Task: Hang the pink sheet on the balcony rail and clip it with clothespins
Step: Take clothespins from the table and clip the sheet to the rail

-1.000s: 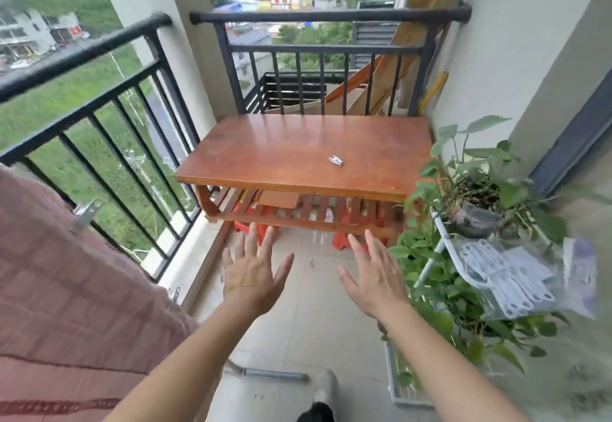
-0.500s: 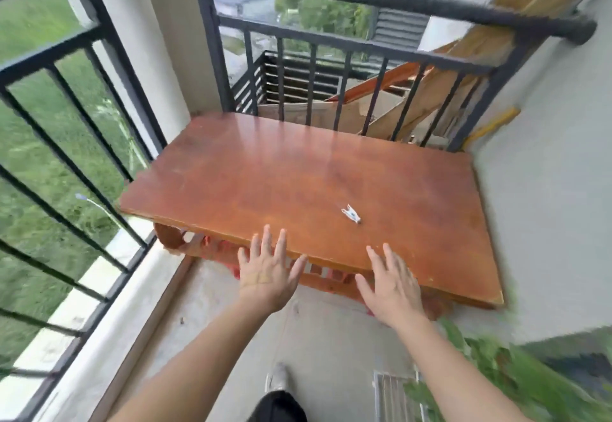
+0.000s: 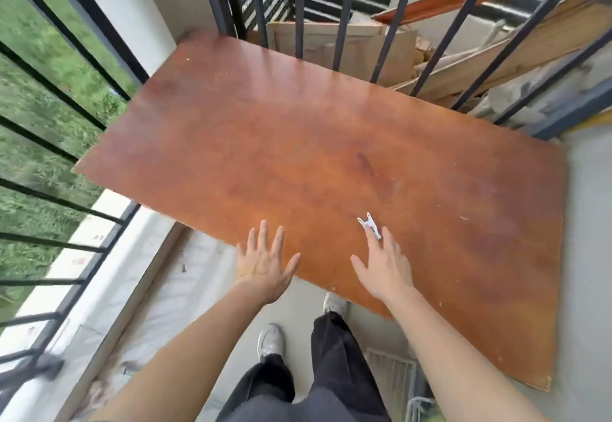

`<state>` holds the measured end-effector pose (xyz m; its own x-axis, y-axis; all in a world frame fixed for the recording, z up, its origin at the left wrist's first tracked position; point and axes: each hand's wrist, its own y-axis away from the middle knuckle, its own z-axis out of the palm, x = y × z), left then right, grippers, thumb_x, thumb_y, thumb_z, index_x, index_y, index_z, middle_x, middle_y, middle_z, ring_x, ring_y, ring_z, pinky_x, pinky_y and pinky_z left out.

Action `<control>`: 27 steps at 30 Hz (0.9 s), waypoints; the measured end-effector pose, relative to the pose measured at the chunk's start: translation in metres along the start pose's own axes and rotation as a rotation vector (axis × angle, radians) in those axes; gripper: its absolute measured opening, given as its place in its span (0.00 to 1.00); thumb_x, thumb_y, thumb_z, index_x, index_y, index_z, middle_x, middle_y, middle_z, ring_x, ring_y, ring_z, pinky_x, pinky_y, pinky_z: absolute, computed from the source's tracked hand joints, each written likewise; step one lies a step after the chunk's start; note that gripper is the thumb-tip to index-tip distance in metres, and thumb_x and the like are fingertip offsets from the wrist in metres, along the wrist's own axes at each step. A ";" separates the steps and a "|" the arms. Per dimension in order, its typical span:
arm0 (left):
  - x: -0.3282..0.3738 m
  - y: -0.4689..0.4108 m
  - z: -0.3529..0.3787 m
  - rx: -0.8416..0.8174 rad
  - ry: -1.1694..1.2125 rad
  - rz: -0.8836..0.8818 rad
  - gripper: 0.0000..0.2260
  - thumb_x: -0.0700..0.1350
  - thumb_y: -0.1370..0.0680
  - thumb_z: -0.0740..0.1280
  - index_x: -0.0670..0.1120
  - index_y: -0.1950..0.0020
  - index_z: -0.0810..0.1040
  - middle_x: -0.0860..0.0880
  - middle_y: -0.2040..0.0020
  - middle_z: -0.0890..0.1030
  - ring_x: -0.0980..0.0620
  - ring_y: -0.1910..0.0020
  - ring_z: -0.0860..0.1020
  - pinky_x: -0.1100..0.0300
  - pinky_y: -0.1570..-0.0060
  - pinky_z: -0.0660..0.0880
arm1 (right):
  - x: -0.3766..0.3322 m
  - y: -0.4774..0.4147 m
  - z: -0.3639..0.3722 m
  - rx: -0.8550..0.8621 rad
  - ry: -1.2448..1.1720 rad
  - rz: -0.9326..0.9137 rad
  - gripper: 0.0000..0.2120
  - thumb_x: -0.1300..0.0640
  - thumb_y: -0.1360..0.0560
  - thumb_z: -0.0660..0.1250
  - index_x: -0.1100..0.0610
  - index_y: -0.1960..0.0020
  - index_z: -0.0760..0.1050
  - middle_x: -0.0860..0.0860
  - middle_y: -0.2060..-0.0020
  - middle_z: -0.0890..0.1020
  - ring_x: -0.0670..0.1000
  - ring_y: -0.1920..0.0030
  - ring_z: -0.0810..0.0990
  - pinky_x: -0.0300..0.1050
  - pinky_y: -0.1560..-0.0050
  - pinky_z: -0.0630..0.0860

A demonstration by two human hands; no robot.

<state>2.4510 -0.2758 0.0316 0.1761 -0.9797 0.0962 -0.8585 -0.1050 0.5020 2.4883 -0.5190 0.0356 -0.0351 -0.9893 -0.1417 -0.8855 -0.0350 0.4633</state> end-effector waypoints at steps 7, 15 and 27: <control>0.005 -0.036 0.021 -0.144 0.054 -0.148 0.33 0.68 0.22 0.43 0.55 0.21 0.43 0.47 0.20 0.39 0.43 0.22 0.44 0.42 0.25 0.52 | 0.007 -0.075 0.005 -0.020 0.070 0.001 0.38 0.43 0.21 0.62 0.48 0.20 0.45 0.60 0.26 0.58 0.61 0.34 0.70 0.53 0.41 0.74; 0.014 -0.052 0.018 -0.285 0.179 -0.243 0.33 0.68 0.22 0.42 0.54 0.21 0.47 0.46 0.20 0.43 0.42 0.22 0.46 0.43 0.25 0.52 | 0.009 -0.103 -0.001 -0.026 0.081 -0.212 0.18 0.55 0.19 0.61 0.51 0.30 0.70 0.52 0.43 0.74 0.56 0.44 0.76 0.51 0.49 0.75; -0.119 0.059 -0.097 0.330 0.387 -0.484 0.26 0.62 0.19 0.48 0.55 0.22 0.54 0.48 0.20 0.51 0.46 0.22 0.51 0.46 0.26 0.53 | -0.212 -0.043 -0.063 0.087 -0.144 -0.681 0.18 0.57 0.23 0.68 0.53 0.34 0.76 0.52 0.44 0.78 0.58 0.46 0.80 0.48 0.52 0.75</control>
<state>2.4262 -0.1488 0.1332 0.6815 -0.6848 0.2581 -0.7310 -0.6203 0.2843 2.5632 -0.3167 0.1003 0.4847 -0.7228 -0.4926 -0.7663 -0.6225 0.1593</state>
